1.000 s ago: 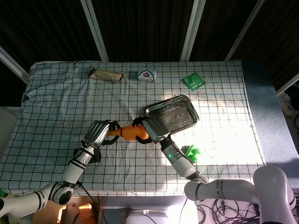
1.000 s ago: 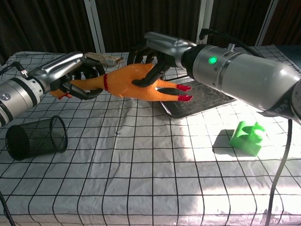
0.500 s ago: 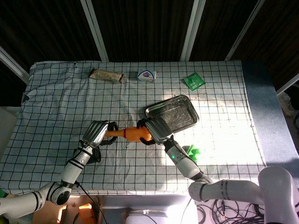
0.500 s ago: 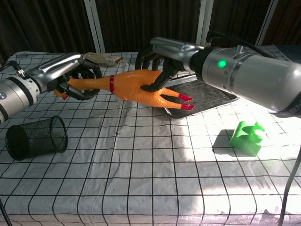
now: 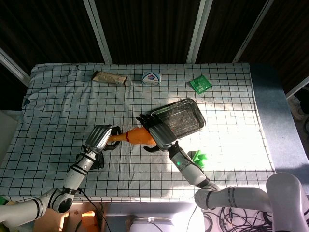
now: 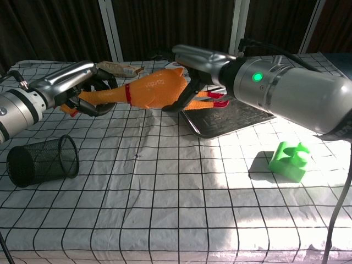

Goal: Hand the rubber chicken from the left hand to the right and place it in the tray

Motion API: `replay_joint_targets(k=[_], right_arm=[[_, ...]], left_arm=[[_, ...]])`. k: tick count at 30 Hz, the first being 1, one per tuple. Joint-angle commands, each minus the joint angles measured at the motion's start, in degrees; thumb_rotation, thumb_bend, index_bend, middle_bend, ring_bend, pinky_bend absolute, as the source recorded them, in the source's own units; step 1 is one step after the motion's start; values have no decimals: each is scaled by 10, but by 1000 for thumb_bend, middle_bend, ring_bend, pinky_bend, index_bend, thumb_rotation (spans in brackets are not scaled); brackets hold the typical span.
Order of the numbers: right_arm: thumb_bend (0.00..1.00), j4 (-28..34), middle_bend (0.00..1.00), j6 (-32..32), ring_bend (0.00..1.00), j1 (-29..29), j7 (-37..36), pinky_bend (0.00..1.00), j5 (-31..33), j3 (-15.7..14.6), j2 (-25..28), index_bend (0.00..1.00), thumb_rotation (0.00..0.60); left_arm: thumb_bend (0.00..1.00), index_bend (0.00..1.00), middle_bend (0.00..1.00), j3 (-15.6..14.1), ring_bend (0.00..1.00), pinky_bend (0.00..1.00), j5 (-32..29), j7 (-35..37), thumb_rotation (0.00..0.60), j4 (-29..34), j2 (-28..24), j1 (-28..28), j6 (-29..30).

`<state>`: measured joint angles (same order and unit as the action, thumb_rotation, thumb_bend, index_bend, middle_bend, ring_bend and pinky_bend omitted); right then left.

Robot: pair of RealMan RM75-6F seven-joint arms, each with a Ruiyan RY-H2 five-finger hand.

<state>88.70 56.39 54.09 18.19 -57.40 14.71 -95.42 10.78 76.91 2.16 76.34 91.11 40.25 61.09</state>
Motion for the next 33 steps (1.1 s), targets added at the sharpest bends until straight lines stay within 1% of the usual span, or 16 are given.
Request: replay_joint_targets(k=[1, 2, 4, 6, 8, 11, 15, 16, 18, 20, 21, 22, 23, 24, 25, 33], right_arm=[[188, -16, 429, 37, 379, -6, 4, 546, -25, 3, -25, 584, 600], [226, -20, 525, 44, 496, -8, 7, 645, -28, 3, -30, 693, 600], [306, -25, 680, 59, 664, -12, 14, 772, -29, 5, -39, 843, 600], [387, -24, 808, 66, 793, -14, 19, 895, -27, 9, -44, 961, 600], [445, -27, 858, 74, 850, -16, 27, 950, -34, 9, -46, 999, 600], [505, -26, 885, 71, 888, -18, 33, 978, -31, 10, -44, 1000, 600], [503, -30, 889, 78, 886, -22, 40, 978, -37, 11, -44, 1000, 600], [483, -26, 879, 71, 845, -24, 41, 933, -30, 10, -42, 977, 600], [414, -10, 731, 40, 652, -23, 42, 741, -13, 5, -27, 761, 600], [307, 10, 329, -2, 255, -20, 38, 387, 16, 4, -4, 243, 600], [269, 16, 150, -12, 103, -18, 37, 227, 23, 7, 3, 69, 600], [248, 18, 74, -19, 42, -16, 34, 139, 24, 9, 8, 13, 600], [225, 18, 21, -21, 5, -15, 30, 64, 21, 9, 10, 0, 600], [203, 19, 0, -21, 0, -16, 25, 16, 18, 10, 11, 0, 600], [187, 19, 0, -20, 0, -17, 18, 0, 13, 12, 11, 0, 600], [162, 20, 0, -19, 0, -17, 5, 0, 9, 12, 7, 0, 600]], left_arm=[[826, 613, 767, 0, 536, 718, 0, -1, 600, 1, 0, 0, 1], [827, 613, 767, 0, 536, 718, 0, -2, 600, 1, -1, -1, 1], [826, 613, 767, -1, 535, 718, 0, -3, 600, 3, -1, -1, 1], [826, 613, 767, -1, 536, 718, 1, -4, 600, 4, -1, 0, 1], [826, 613, 767, -2, 536, 717, 2, -4, 600, 5, 0, 0, 1], [826, 613, 767, -2, 535, 718, 2, -6, 600, 5, 0, -1, 1], [825, 613, 767, -2, 535, 717, 0, -8, 600, 4, -1, -1, 1], [826, 613, 767, -1, 535, 718, 0, -8, 600, 4, -1, -1, 1], [826, 613, 767, 0, 535, 717, -1, -9, 600, 4, -1, -1, 1], [827, 613, 767, 0, 535, 717, -1, -9, 600, 4, -2, -1, 1], [827, 613, 767, 0, 535, 717, -1, -10, 600, 4, -2, -1, 0], [826, 613, 767, 0, 535, 717, -2, -11, 600, 4, -2, -1, 0], [826, 613, 767, -1, 535, 717, -2, -12, 600, 4, -3, -1, 0], [826, 613, 767, 0, 535, 717, -3, -13, 600, 4, -3, -1, -1], [826, 613, 767, 0, 535, 717, -4, -14, 600, 3, -3, -1, -2], [827, 613, 767, 0, 536, 717, -5, -16, 600, 5, -4, 0, -3]])
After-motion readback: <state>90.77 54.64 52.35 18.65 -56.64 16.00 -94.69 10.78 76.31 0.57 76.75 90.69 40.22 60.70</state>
